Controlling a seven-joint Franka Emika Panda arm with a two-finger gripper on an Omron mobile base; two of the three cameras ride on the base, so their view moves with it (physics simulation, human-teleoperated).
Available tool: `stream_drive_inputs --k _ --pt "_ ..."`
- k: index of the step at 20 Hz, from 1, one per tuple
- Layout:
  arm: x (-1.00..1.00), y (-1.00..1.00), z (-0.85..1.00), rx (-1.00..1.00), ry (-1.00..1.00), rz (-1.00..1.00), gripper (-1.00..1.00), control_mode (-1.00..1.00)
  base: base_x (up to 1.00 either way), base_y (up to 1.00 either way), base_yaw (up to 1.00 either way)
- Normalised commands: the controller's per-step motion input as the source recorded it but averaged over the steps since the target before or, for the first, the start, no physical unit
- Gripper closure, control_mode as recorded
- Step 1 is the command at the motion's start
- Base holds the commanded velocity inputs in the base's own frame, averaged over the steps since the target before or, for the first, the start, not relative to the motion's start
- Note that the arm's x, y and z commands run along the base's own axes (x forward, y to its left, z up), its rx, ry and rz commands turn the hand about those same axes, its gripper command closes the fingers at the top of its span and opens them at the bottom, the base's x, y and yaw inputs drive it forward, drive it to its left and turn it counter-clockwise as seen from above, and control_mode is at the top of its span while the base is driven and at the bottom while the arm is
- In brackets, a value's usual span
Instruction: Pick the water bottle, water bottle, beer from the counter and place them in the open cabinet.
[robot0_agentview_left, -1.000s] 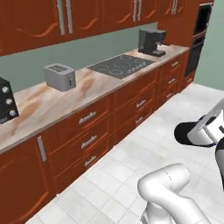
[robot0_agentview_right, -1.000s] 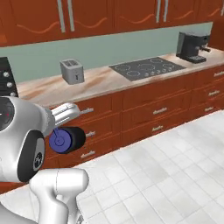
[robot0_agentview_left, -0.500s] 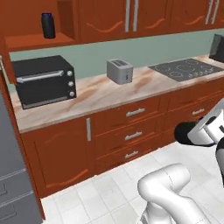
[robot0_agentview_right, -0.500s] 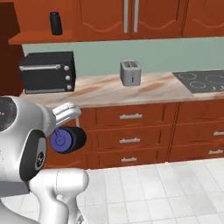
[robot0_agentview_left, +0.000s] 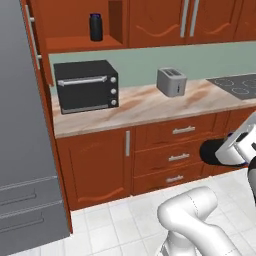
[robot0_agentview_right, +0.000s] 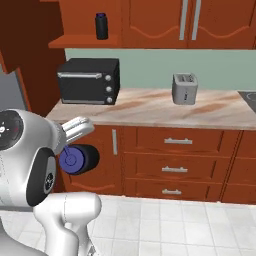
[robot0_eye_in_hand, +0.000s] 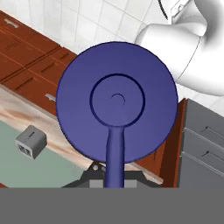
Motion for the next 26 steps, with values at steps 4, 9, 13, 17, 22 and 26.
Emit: stream_drive_inputs --k 4,9,13,17,22,26 --pt "0.00 0.00 0.00 0.00 0.00 0.00 1.00 1.00 0.46 -0.01 0.21" --pt "0.00 0.00 0.00 0.00 0.00 0.00 1.00 1.00 0.53 0.00 0.15" --pt "0.00 0.00 0.00 0.00 0.00 0.00 1.00 1.00 0.62 0.00 0.15" --pt "0.00 0.00 0.00 0.00 0.00 0.00 1.00 1.00 0.60 0.03 0.16" --pt "0.00 0.00 0.00 0.00 0.00 0.00 1.00 1.00 0.60 0.13 0.15" --pt "0.00 0.00 0.00 0.00 0.00 0.00 1.00 1.00 0.56 0.14 0.13"
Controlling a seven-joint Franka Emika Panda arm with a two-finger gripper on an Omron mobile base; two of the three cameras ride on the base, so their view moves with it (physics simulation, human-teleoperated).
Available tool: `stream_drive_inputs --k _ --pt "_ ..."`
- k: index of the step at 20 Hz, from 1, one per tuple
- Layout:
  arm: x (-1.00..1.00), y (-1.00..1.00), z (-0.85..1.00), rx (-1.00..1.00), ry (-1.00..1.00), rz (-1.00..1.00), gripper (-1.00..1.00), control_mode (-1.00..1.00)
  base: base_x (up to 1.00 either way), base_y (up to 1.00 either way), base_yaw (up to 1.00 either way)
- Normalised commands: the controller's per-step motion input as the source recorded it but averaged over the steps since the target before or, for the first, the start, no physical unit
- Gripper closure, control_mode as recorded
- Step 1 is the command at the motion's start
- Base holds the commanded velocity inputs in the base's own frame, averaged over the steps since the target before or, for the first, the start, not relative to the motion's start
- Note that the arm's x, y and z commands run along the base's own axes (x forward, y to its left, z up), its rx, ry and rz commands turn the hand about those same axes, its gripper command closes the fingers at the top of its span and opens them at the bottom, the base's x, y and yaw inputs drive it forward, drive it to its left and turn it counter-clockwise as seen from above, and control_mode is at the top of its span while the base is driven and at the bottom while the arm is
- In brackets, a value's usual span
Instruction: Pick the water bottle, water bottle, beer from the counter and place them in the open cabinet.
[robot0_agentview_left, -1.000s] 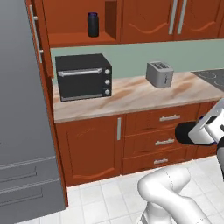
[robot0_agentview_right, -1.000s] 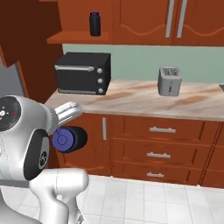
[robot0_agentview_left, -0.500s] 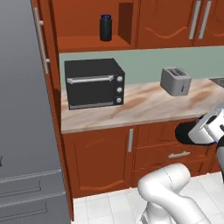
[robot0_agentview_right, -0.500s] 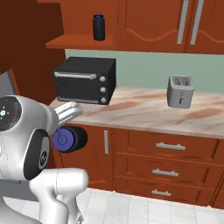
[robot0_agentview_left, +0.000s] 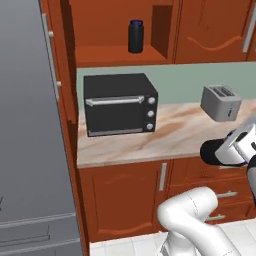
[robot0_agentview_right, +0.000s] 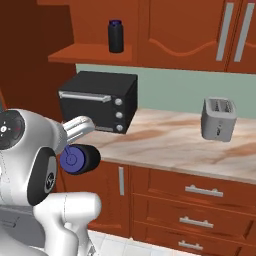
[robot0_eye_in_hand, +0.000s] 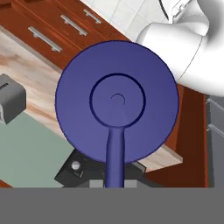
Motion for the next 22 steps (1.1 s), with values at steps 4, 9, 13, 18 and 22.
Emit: stream_drive_inputs --k 4,9,13,18,22 --pt "0.00 0.00 0.00 0.00 0.00 0.00 1.00 1.00 0.51 0.12 0.08" --pt "0.00 0.00 0.00 0.00 0.00 0.00 1.00 1.00 0.49 0.18 0.02" --pt "0.00 0.00 0.00 0.00 0.00 0.00 1.00 1.00 0.19 0.16 0.00" --pt "0.00 0.00 0.00 0.00 0.00 0.00 1.00 1.00 0.13 0.44 -0.03" --pt "0.00 0.00 0.00 0.00 0.00 0.00 1.00 1.00 0.07 0.57 -0.13"
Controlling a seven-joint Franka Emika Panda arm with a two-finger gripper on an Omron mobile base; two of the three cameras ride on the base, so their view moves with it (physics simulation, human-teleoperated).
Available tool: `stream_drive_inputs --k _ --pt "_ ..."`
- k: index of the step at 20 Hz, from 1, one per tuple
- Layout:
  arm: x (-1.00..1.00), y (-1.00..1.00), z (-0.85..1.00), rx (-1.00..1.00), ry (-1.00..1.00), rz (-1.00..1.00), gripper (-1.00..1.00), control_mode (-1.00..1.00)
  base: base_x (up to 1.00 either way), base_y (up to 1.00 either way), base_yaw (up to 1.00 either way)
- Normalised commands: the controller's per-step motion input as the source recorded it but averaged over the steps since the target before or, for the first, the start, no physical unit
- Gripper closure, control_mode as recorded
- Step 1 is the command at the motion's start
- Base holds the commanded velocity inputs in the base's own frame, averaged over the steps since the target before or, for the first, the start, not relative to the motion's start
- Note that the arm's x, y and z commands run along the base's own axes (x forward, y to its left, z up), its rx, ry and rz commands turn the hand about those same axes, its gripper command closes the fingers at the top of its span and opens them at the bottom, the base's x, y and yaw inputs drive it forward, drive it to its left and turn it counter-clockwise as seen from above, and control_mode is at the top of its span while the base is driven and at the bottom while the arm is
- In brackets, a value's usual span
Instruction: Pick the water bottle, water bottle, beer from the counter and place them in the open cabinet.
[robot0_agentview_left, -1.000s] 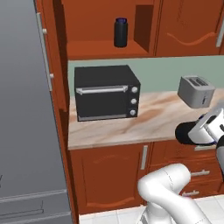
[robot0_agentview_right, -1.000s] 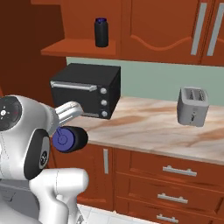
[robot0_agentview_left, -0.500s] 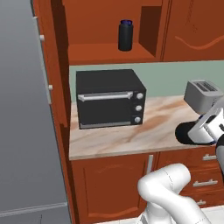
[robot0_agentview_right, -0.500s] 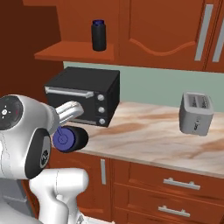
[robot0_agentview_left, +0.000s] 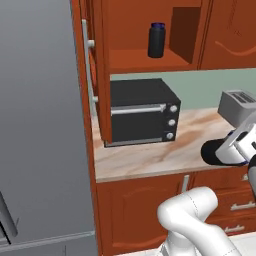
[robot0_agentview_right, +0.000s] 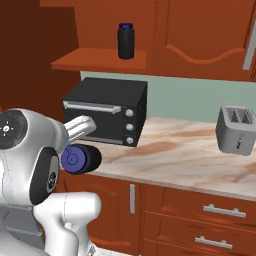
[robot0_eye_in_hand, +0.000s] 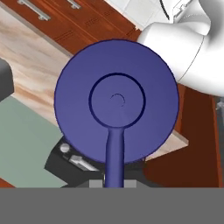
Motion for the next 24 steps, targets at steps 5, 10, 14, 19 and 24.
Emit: stream_drive_inputs --k 5,10,14,19,24 --pt "0.00 0.00 0.00 0.00 0.00 0.00 1.00 1.00 0.11 0.55 -0.20" --pt "0.00 0.00 0.00 0.00 0.00 0.00 1.00 1.00 0.22 0.22 -0.20" --pt "0.00 0.00 0.00 0.00 0.00 0.00 1.00 1.00 0.37 -0.02 -0.07" --pt "0.00 0.00 0.00 0.00 0.00 0.00 1.00 1.00 0.65 -0.10 0.10" --pt "0.00 0.00 0.00 0.00 0.00 0.00 1.00 1.00 0.72 0.00 0.30"
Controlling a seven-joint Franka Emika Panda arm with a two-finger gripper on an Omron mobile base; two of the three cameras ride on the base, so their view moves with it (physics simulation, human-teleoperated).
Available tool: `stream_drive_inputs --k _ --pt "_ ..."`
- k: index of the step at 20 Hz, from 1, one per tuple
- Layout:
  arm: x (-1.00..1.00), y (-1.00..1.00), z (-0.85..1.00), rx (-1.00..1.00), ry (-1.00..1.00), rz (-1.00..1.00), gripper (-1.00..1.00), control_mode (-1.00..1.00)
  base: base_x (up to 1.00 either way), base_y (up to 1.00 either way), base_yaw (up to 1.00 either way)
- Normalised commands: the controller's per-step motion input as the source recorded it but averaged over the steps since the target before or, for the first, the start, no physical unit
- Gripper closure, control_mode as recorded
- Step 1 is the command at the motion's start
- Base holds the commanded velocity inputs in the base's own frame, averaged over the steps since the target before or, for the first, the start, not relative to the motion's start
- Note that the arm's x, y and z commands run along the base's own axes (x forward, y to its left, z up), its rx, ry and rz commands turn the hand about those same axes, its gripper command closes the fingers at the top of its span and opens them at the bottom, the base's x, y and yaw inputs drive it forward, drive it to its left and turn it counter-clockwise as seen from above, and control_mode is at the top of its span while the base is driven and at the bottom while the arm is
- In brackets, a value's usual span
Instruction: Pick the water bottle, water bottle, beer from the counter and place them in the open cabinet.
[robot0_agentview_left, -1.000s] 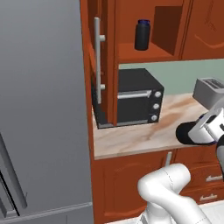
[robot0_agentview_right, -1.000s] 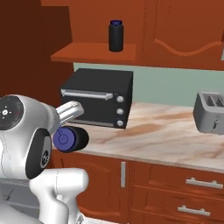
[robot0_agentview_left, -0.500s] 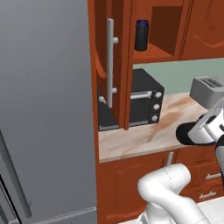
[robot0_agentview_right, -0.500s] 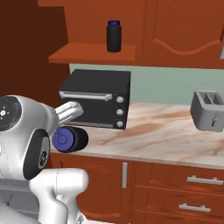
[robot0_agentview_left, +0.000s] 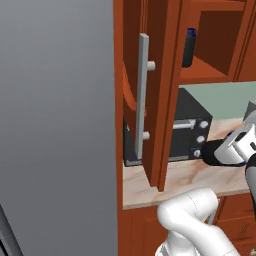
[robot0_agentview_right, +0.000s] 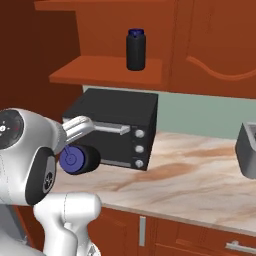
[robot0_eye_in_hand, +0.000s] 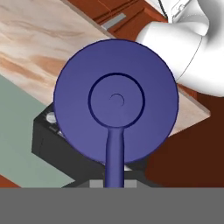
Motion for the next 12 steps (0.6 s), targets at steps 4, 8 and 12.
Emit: stream_drive_inputs --k 4,8,12 --pt "0.00 0.00 0.00 0.00 0.00 0.00 1.00 1.00 0.58 0.00 0.26" --pt "0.00 0.00 0.00 0.00 0.00 0.00 1.00 1.00 0.39 0.00 0.19" --pt "0.00 0.00 0.00 0.00 0.00 0.00 1.00 1.00 0.03 0.00 0.04"
